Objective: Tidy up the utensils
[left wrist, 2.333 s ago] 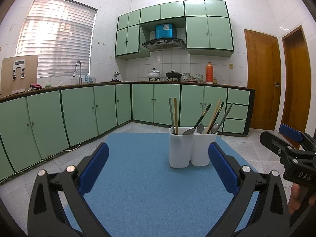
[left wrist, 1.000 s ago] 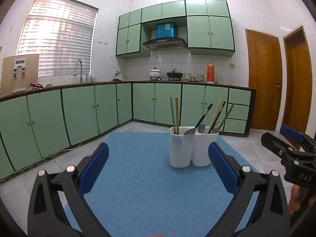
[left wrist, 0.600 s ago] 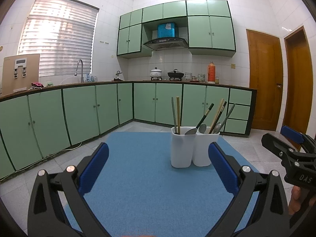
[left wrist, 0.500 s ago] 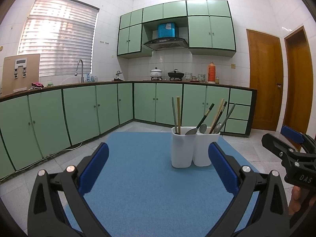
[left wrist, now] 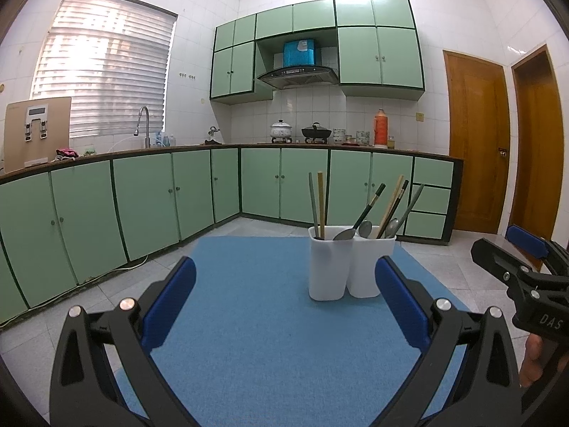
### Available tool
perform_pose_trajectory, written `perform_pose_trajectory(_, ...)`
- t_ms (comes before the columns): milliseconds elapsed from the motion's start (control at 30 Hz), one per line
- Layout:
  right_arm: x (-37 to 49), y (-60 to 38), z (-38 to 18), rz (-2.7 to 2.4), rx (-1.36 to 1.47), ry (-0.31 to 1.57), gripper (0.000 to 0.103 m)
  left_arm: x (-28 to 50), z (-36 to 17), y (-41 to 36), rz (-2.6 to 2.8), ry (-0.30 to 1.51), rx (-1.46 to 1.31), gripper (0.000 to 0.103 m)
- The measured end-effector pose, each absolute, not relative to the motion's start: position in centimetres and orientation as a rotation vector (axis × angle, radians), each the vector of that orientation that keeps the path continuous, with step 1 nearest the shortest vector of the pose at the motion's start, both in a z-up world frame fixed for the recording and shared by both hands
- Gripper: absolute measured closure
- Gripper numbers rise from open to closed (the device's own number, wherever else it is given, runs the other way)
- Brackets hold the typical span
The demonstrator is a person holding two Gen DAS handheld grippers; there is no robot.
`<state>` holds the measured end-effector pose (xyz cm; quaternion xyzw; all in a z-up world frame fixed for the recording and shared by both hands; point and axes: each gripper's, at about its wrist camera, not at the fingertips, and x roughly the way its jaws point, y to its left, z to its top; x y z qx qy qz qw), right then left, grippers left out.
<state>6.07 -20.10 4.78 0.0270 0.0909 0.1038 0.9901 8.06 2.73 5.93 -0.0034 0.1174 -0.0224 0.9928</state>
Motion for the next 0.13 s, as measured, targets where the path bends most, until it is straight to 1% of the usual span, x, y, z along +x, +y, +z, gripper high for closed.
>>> perform_pose_trajectory(133, 6.29, -20.04, 4.47, 0.212, 0.048, 0.185, 0.006, 8.05, 5.98, 2.61, -0.046, 0.236, -0.005, 0.005)
